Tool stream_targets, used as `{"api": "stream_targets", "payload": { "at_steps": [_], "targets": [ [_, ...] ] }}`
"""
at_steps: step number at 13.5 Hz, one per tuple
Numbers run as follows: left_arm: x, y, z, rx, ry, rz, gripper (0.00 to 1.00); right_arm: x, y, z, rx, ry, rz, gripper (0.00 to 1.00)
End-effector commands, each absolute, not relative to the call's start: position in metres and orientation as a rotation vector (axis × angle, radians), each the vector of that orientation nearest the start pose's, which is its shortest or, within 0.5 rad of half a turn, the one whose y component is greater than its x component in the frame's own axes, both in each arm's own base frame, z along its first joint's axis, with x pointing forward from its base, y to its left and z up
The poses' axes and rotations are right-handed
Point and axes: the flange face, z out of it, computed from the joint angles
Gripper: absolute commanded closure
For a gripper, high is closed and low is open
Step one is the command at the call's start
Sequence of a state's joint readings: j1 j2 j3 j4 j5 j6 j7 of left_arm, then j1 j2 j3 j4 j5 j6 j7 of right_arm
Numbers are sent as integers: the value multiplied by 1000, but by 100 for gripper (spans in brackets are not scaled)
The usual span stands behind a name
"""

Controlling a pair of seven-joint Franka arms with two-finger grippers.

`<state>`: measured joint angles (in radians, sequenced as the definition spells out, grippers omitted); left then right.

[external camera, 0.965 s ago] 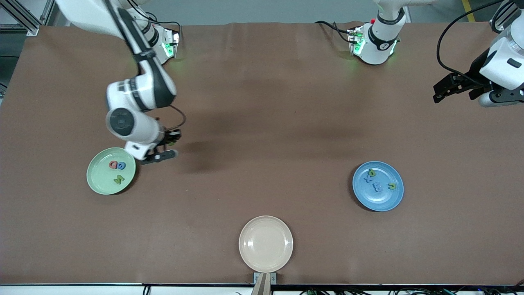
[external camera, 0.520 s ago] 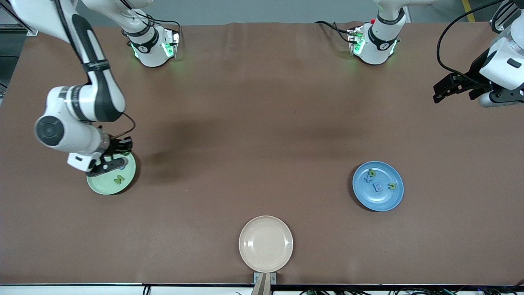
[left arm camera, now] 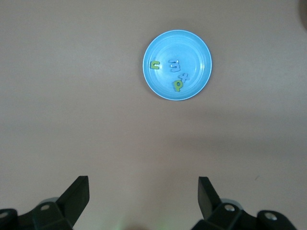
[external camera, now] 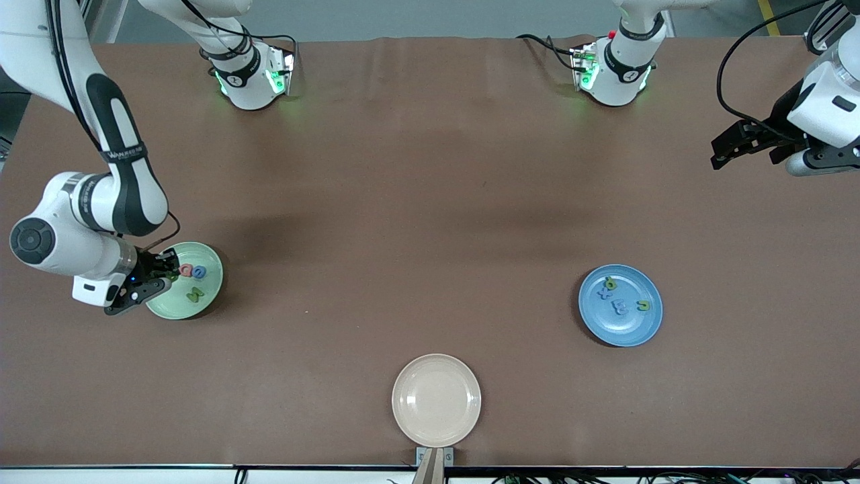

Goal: Sort upper and lower case letters into plates
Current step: 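Carry the B over the green plate and open the right gripper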

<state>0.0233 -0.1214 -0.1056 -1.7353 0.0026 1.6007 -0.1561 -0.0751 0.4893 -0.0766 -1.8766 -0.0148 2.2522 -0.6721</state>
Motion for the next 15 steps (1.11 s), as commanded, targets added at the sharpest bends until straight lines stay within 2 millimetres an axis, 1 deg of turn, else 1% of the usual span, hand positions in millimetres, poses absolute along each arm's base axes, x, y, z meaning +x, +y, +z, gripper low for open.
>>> {"api": "stream_targets", "payload": {
  "at_steps": [1,2,4,6,7,8,9,10,12,14,15],
  "targets": [
    [516,-45,618,-3126,-116,1,0,633,-106,216,-3004,-898,174,86],
    [516,-45,619,-3126,-114,-1,0,633,-107,208,-3003,-898,176,86],
    [517,-45,620,-3126,-116,-6,0,632,-109,199,-3002,-892,182,86],
    [517,-45,620,-3127,-114,-6,0,631,-111,194,-3002,-888,187,85],
    [517,-45,620,-3127,-114,-6,0,631,-111,193,-3002,-888,187,83],
    [517,-45,620,-3127,-114,-6,0,630,-111,192,-3002,-885,189,74],
    [517,-45,621,-3127,-114,-8,0,630,-110,192,-3001,-886,188,43],
    [517,-45,624,-3128,-104,-18,0,630,-109,193,-2999,-885,187,0],
    [517,-45,627,-3128,-100,-27,0,631,-106,209,-3000,-872,186,0],
    [517,-44,627,-3129,-99,-27,0,627,-99,244,-2980,-819,243,1],
    [517,-44,627,-3129,-99,-27,0,623,-91,270,-2993,-747,265,1]
  ]
}}
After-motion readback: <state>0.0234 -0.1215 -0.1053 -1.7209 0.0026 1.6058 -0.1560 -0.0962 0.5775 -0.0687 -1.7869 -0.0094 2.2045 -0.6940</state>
